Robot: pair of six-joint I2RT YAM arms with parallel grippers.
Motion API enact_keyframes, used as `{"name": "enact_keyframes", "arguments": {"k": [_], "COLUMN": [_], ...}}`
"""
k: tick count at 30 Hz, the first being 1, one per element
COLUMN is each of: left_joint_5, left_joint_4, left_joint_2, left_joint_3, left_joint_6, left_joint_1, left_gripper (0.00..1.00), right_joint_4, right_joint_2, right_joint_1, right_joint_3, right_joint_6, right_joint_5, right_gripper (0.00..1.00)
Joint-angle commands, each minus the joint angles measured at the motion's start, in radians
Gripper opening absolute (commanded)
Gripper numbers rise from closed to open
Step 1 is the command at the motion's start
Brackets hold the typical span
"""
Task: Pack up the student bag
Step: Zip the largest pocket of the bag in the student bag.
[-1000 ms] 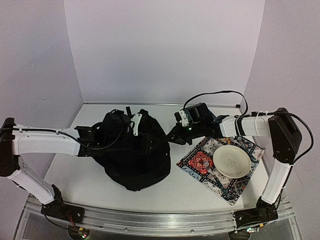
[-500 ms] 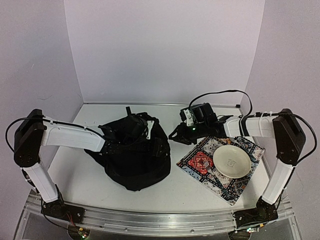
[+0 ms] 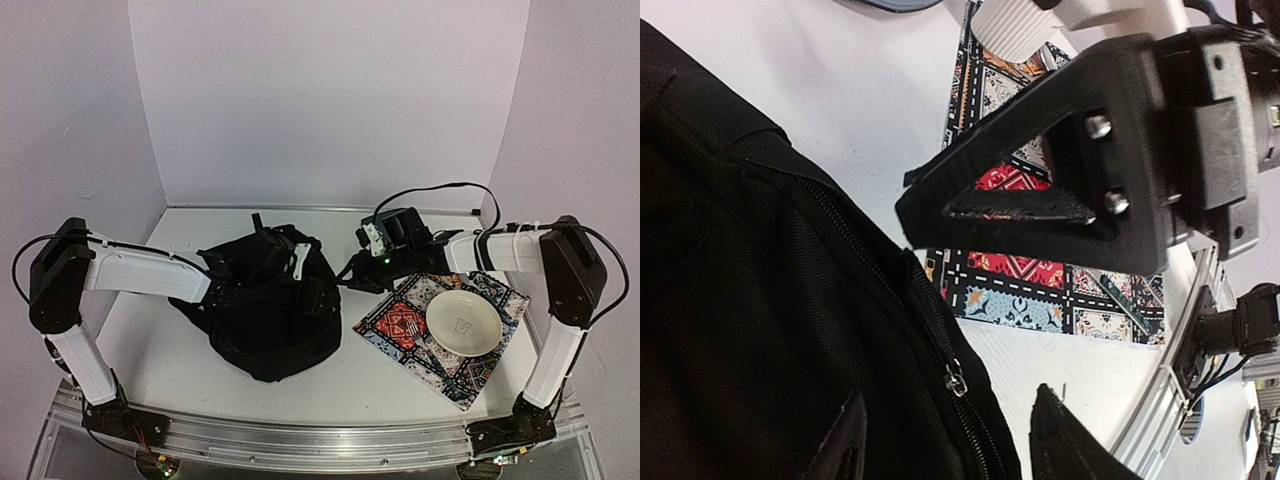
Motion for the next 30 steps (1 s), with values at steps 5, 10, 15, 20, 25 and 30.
{"name": "enact_keyframes", "arguments": {"k": [5, 10, 15, 20, 25, 30], "left_joint_5": [-0.024, -0.02, -0.008, -0.017, -0.004, 0.011], "left_joint_4": [0.015, 0.015, 0.016, 0.016, 0.017, 0.017], "left_joint_2": [0.049, 0.072, 0.085, 0.093, 0.087, 0.082], "left_joint_3": [0.078, 0.102, 0.121, 0.134, 0.137, 0.139], "left_joint_6": [0.006, 0.005, -0.014, -0.032, -0.055, -0.056], "left_joint_1": [0.009, 0.016, 0.036, 0.038, 0.042, 0.042], "left_gripper": [0.45, 0.44, 0.43, 0.4, 0.37, 0.34], "right_joint_4": [-0.027, -0.004, 0.045, 0.126, 0.176, 0.201], "right_joint_2": [0.112, 0.134, 0.118, 0.097, 0.085, 0.077], "right_joint_1": [0.006, 0.006, 0.007, 0.012, 0.027, 0.04], "right_joint_3": [0.125, 0.149, 0.119, 0.077, 0.059, 0.065], "right_joint_6": [-0.026, -0.018, 0.007, 0.061, 0.099, 0.124], "right_joint_5": [-0.084, -0.115, -0.144, -0.182, -0.198, -0.202], "right_gripper": [0.35, 0.26, 0.11, 0.04, 0.03, 0.03]}}
